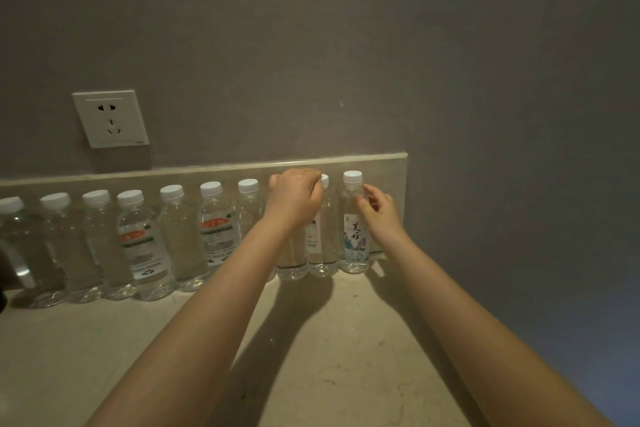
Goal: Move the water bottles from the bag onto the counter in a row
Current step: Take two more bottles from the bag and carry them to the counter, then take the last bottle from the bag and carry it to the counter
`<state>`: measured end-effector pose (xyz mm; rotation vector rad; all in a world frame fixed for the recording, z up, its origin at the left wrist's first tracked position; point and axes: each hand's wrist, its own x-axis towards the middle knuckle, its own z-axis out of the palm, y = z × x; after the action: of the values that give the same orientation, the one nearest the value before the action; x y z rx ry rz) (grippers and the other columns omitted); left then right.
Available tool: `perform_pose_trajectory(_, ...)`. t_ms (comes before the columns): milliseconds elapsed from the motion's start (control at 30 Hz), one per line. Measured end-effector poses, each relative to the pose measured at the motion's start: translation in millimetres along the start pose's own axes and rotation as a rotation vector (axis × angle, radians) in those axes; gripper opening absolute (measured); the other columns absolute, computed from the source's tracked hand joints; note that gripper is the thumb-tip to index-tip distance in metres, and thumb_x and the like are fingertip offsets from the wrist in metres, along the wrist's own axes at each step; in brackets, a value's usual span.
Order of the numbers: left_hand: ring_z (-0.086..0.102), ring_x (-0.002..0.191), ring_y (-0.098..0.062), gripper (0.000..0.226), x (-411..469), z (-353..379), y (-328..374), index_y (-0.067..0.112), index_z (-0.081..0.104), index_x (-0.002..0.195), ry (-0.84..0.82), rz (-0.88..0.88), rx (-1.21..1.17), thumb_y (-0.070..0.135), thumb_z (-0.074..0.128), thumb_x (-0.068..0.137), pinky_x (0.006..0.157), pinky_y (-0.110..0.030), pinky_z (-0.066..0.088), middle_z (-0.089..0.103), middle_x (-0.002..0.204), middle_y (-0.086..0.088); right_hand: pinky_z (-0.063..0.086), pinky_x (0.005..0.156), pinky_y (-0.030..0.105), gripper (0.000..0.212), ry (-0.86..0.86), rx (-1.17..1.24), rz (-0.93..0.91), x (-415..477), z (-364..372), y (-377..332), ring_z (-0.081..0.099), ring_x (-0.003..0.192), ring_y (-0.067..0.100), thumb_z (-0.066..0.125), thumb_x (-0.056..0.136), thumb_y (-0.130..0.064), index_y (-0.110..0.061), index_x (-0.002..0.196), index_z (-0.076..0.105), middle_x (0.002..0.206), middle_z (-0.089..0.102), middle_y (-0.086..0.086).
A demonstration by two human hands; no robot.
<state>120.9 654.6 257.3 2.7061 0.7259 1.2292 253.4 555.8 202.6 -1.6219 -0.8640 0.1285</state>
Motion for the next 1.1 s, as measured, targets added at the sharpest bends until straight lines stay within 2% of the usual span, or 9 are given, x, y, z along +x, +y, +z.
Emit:
perform_pose_trajectory(133,0.051,0.12,-0.023,0.031,-4,-4,2,0.012,0.067,0.112,-0.037,0.021,-0.033,0.021,0.045,0.093,0.097,-0.037,0.028,0.062,0.126,-0.004,0.051,0.092,0.042,0.064,-0.097,-0.125,0.095,-12,-1,26,0.053,0.114,0.024,0.068,0.084,-0.033,-0.016,0.138,0.04,0.134,0.047,0.005)
perform_pose_trajectory(233,0.043,0.13,-0.02,0.033,-9,-9,2,0.015,0.063,0.121,-0.037,0.037,-0.066,0.024,0.048,0.093,0.105,-0.041,0.028,0.051,0.14,-0.001,0.053,0.087,0.043,0.048,-0.123,-0.194,0.123,-17,2,37,0.059,0.101,0.02,0.072,0.08,-0.027,-0.019,0.122,0.049,0.122,0.06,0.004)
perform_pose_trajectory(367,0.05,0.117,-0.021,0.026,-18,-17,6,0.009,0.067,0.11,0.037,0.04,-0.141,0.018,0.053,0.091,0.1,-0.038,0.036,0.061,0.121,-0.004,0.049,0.091,0.043,0.045,-0.086,-0.326,0.098,-21,7,33,0.058,0.107,0.023,0.069,0.082,-0.031,-0.017,0.12,0.049,0.122,0.06,0.006)
perform_pose_trajectory(533,0.056,0.097,-0.021,0.018,-34,-12,35,0.003,0.068,0.098,0.08,0.028,-0.356,0.009,0.054,0.089,0.078,-0.023,0.037,0.064,0.101,-0.009,0.048,0.088,0.037,0.07,-0.073,-0.322,0.184,-34,-17,17,0.055,0.114,0.026,0.068,0.083,-0.037,-0.015,0.14,0.036,0.131,0.053,0.008)
perform_pose_trajectory(667,0.058,0.094,-0.019,0.017,-54,12,73,0.004,0.068,0.098,-0.041,-0.031,-0.617,0.008,0.055,0.088,0.077,-0.025,0.043,0.064,0.099,-0.008,0.05,0.069,0.026,0.025,0.14,-0.212,0.135,-62,-70,0,0.063,0.082,0.017,0.063,0.088,-0.022,-0.013,0.11,0.06,0.102,0.065,0.013)
perform_pose_trajectory(733,0.058,0.095,-0.017,0.017,-67,28,94,0.006,0.068,0.099,-0.12,-0.055,-0.725,0.009,0.055,0.088,0.076,-0.023,0.041,0.063,0.1,-0.005,0.046,0.051,0.014,0.004,0.208,-0.119,0.153,-88,-100,-3,0.063,0.056,0.001,0.059,0.09,-0.014,-0.014,0.093,0.06,0.084,0.066,0.012)
perform_pose_trajectory(800,0.058,0.096,-0.015,0.018,-77,37,106,0.008,0.067,0.102,-0.2,-0.084,-0.764,0.011,0.055,0.089,0.079,-0.022,0.042,0.064,0.104,-0.005,0.04,0.043,0.01,0.006,0.246,-0.027,0.173,-111,-117,-5,0.056,0.043,-0.004,0.056,0.091,-0.011,-0.014,0.088,0.059,0.072,0.063,0.005)
perform_pose_trajectory(900,0.06,0.099,-0.021,0.019,-96,52,141,0.006,0.067,0.103,-0.323,-0.064,-0.781,0.008,0.055,0.088,0.086,-0.028,0.044,0.067,0.106,-0.01,0.042,0.045,0.011,0.011,0.296,0.041,0.214,-153,-154,1,0.055,0.043,0.001,0.055,0.092,-0.009,-0.015,0.084,0.059,0.068,0.061,0.005)
perform_pose_trajectory(1100,0.061,0.101,-0.023,0.02,-156,86,259,0.003,0.067,0.104,-0.514,0.035,-0.772,0.005,0.055,0.088,0.086,-0.025,0.043,0.068,0.106,-0.012,0.046,0.054,0.016,0.007,0.381,0.038,0.328,-242,-262,45,0.059,0.051,0.007,0.056,0.092,-0.014,-0.016,0.088,0.06,0.069,0.063,0.002)
